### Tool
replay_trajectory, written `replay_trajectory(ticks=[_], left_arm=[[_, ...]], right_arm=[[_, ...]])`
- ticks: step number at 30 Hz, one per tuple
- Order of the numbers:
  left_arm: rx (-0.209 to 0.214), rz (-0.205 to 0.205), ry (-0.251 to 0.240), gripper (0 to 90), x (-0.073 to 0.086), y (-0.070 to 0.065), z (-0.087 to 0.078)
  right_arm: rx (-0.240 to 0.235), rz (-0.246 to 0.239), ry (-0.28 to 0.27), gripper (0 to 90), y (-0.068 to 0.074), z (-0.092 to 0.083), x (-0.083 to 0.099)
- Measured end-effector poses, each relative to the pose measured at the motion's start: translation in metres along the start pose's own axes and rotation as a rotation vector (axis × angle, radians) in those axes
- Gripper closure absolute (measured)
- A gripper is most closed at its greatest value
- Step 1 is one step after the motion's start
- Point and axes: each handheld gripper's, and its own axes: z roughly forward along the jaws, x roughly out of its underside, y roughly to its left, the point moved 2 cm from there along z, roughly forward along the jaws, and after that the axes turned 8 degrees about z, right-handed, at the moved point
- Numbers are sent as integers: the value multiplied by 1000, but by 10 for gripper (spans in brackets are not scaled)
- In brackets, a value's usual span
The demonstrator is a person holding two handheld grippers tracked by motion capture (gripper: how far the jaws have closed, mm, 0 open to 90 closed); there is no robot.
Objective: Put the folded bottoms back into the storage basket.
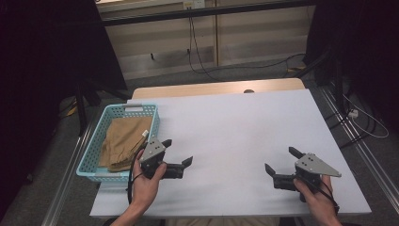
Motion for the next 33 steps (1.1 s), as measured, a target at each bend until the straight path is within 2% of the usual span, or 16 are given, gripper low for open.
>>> replay_trajectory(ticks=[1, 4, 8, 11, 13, 16, 22, 26, 33], left_arm=[[2, 12, 12, 36, 4, -1, 1], [24, -3, 37, 36, 11, -2, 2], [9, -6, 19, 36, 18, -4, 1], [22, -28, 38, 36, 23, -5, 1], [5, -35, 51, 35, 26, -4, 4], [-6, -70, 55, 39, 28, -3, 8], [-4, -50, 96, 40, 33, -5, 17], [6, -46, 95, 40, 33, -6, 19], [8, -61, 133, 38, 36, -4, 23]], right_arm=[[0, 1, 0, 9, 0, 0, 0], [0, -2, 0, 9, 0, 0, 0], [-3, -3, 0, 9, 1, -1, 0], [-6, -7, -3, 9, 3, -2, -1], [-11, -11, -4, 9, 4, -3, -1], [-17, -13, -7, 9, 4, -3, -1], [-16, -10, 0, 9, 2, -2, 0], [-17, -11, 4, 9, 3, -2, 0], [-10, -3, 30, 9, 2, 0, 2]])
